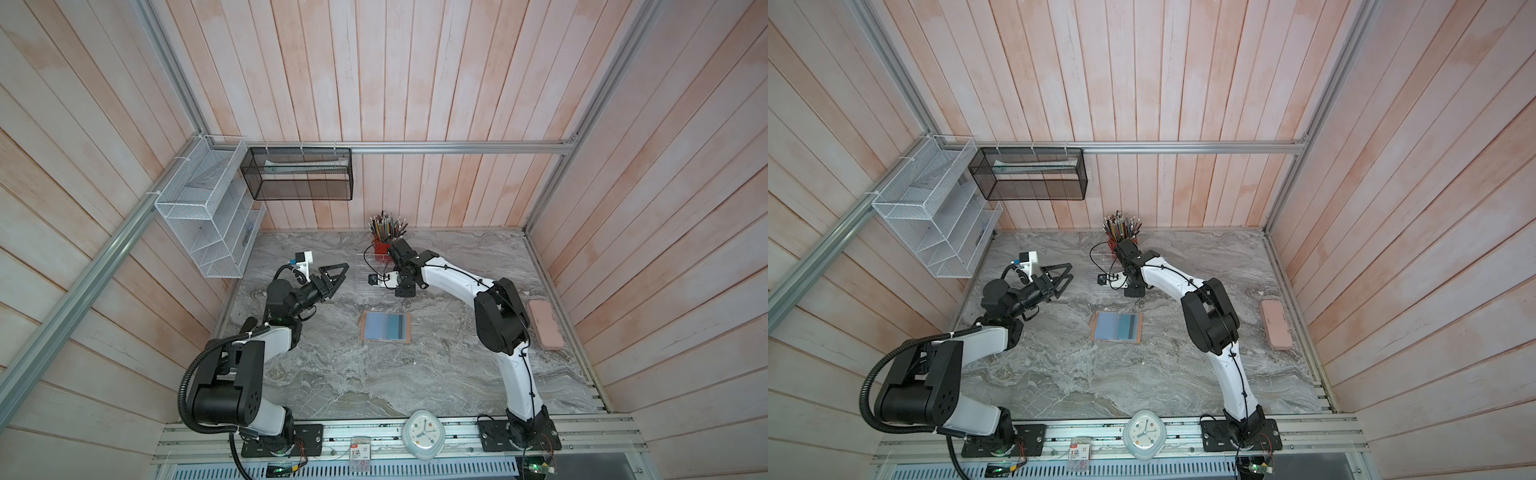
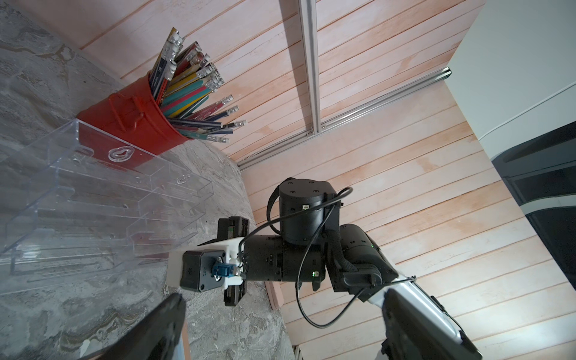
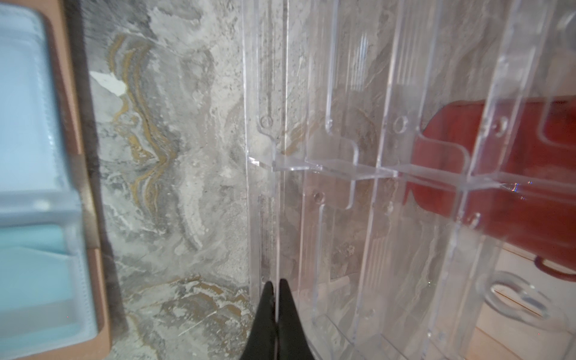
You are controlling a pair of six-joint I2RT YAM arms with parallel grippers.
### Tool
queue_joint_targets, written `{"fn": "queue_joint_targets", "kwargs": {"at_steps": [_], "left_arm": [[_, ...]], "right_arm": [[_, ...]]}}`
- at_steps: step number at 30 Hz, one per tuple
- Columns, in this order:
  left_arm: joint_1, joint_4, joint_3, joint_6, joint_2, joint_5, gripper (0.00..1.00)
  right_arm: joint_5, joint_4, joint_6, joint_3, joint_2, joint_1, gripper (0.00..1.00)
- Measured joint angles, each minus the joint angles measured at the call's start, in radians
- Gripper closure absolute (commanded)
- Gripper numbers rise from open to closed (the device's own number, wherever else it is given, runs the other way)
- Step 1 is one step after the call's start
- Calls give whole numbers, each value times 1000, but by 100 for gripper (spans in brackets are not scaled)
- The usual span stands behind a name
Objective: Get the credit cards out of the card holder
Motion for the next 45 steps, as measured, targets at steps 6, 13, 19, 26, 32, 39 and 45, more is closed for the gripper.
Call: {"fn": "queue_joint_targets", "kwargs": {"at_steps": [6,13,19,26,32,39,45], "left_arm": [[2,14,0,-6,13,11,0],[2,30,0,-14,31,11,0],[2,37,0,-15,31,11,0],[2,38,0,-21,31,11,0],[2,43,0,-26,31,11,0],[2,43,0,-29,31,11,0],[2,32,0,-29,23,11,0]], "right_arm": [[15,20,-5,-2,13,2,100],[34,43,-20,-4,18,13,86],[42,56,-34,-4,21,21,62],[45,65,-33,-4,23,21,46],[49,75,-30,-4,23,21,37],[56,77,-27,-4,18,21,10],[64,75,-13,-4,-42,27,2]]}}
